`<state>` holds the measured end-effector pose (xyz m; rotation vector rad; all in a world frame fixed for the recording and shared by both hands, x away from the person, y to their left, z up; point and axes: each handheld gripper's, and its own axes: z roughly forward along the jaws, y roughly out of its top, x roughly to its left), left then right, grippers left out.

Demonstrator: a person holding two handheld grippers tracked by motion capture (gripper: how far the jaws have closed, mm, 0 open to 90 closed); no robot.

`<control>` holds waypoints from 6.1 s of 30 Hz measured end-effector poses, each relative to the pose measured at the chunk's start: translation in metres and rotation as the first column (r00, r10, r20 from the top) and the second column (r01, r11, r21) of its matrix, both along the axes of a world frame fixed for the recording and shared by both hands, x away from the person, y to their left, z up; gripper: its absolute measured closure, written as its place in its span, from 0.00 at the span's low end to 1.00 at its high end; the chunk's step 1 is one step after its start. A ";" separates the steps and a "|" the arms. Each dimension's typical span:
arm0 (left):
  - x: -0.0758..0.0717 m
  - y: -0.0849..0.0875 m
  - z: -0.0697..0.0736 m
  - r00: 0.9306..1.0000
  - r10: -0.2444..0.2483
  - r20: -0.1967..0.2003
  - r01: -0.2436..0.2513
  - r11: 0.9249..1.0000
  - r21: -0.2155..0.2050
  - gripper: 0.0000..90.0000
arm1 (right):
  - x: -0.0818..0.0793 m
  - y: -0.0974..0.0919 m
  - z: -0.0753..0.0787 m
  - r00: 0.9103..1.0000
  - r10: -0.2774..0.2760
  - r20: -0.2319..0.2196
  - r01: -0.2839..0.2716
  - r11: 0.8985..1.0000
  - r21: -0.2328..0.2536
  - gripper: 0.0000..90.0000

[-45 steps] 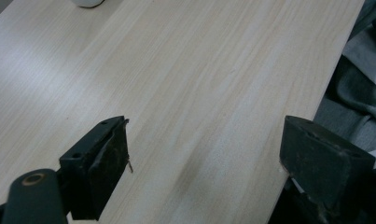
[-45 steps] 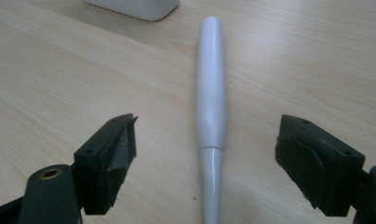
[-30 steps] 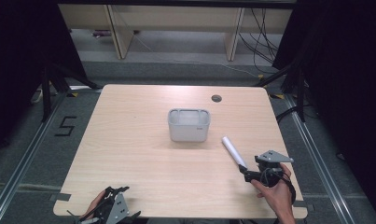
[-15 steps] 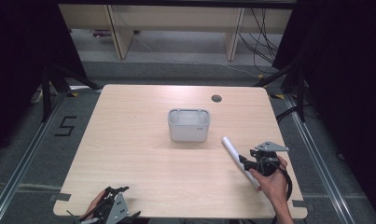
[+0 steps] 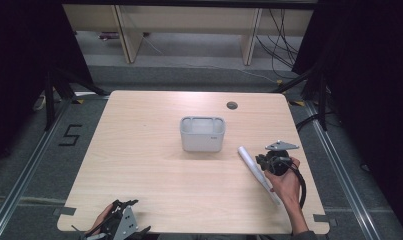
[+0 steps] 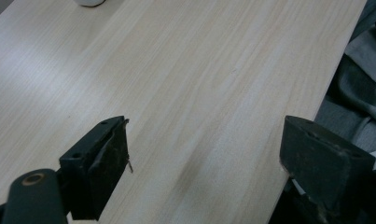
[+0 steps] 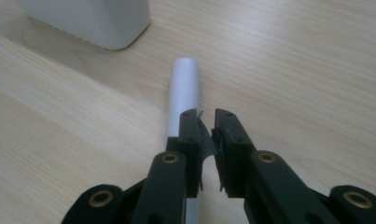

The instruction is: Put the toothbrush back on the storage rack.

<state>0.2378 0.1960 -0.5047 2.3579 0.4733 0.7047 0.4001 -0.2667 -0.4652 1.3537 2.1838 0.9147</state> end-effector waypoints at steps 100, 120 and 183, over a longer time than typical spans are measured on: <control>-0.001 0.001 0.002 1.000 0.002 0.007 -0.002 1.000 0.000 0.17 | -0.025 0.109 -0.019 0.901 0.319 -0.293 -0.395 0.883 -0.252 0.94; -0.001 0.002 0.003 1.000 -0.007 0.000 0.007 1.000 -0.002 0.17 | -0.046 0.095 -0.013 0.892 0.340 -0.298 -0.411 0.886 -0.217 0.94; 0.000 0.001 0.002 1.000 0.009 0.019 -0.008 1.000 -0.013 0.17 | 0.017 0.090 -0.011 0.855 0.180 -0.487 -0.326 0.916 -0.232 0.74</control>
